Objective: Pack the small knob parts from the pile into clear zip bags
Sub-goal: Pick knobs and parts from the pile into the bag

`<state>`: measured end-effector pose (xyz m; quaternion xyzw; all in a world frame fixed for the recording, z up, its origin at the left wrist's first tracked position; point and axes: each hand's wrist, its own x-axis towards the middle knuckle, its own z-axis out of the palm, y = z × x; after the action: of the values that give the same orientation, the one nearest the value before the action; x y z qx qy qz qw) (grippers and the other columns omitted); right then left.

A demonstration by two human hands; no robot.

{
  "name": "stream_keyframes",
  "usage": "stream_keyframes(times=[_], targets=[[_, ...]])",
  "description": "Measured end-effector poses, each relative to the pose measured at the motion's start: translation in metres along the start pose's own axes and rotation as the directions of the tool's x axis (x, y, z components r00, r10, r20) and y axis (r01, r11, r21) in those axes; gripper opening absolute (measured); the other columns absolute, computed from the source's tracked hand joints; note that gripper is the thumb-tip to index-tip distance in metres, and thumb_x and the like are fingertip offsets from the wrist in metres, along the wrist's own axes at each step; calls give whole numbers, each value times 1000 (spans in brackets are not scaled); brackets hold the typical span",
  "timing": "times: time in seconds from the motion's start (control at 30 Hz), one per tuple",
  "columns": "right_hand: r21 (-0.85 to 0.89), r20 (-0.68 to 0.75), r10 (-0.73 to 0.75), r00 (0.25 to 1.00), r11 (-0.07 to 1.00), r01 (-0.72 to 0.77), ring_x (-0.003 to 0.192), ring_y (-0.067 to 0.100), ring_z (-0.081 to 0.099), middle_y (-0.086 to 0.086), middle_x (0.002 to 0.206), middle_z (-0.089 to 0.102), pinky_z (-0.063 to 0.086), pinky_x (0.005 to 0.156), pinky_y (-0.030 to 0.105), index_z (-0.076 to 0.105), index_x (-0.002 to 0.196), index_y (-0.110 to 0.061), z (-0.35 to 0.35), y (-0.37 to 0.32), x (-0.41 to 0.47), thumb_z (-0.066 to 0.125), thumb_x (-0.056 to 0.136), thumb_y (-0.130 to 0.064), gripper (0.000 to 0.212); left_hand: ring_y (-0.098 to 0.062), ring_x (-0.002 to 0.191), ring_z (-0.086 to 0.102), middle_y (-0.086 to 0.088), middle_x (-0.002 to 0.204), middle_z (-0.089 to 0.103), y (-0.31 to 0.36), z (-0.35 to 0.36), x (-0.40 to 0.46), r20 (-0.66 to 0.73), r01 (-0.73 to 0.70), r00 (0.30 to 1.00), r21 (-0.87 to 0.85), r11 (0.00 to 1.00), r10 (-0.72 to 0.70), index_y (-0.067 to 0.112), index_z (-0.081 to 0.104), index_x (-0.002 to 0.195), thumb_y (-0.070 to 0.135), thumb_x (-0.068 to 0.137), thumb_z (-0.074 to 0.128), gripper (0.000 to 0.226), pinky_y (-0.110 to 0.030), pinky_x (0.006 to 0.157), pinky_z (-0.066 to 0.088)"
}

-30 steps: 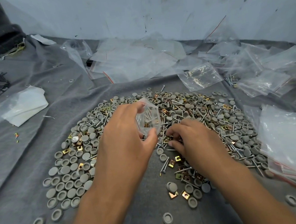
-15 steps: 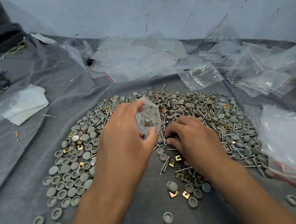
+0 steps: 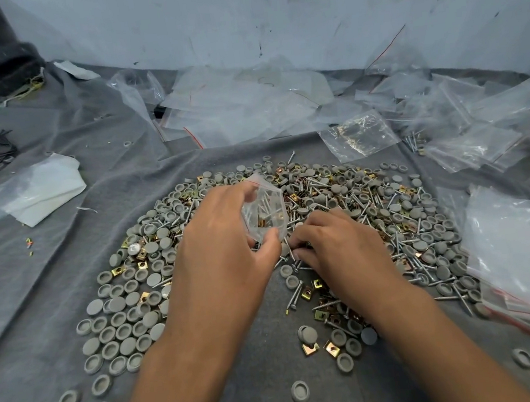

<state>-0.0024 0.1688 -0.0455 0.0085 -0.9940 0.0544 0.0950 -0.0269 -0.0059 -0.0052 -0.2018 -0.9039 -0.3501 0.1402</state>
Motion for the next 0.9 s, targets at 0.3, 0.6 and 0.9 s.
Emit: stream_keyframes(times=[0.3,0.6,0.9], targets=[[-16,-8,-9,1000,1000,9,95,8,47,-16,107,52,41,74,25,61,109,-38,1,-1,-3,50,101,-49,17,4,69,56,18,115,57,0,1,1,-9,-1,1000,-14,1000,1,26,59,125,32,83,76,45,-15,75,37],[-15,24,14,1000,1000,-13,98,9,50,-17,106,55,34,71,26,66,110,-41,0,-5,0,56,98,-50,18,3,74,58,17,114,57,-1,0,1,-12,-3,1000,-20,1000,3,27,60,124,31,82,76,45,-14,76,37],[116,90,119,989,985,-129,97,3,44,-20,103,50,40,70,26,53,105,-40,-7,13,-4,53,102,-40,3,9,83,57,19,115,56,-3,-1,1,7,8,1000,0,1000,-8,28,59,125,34,83,75,45,-1,79,35]])
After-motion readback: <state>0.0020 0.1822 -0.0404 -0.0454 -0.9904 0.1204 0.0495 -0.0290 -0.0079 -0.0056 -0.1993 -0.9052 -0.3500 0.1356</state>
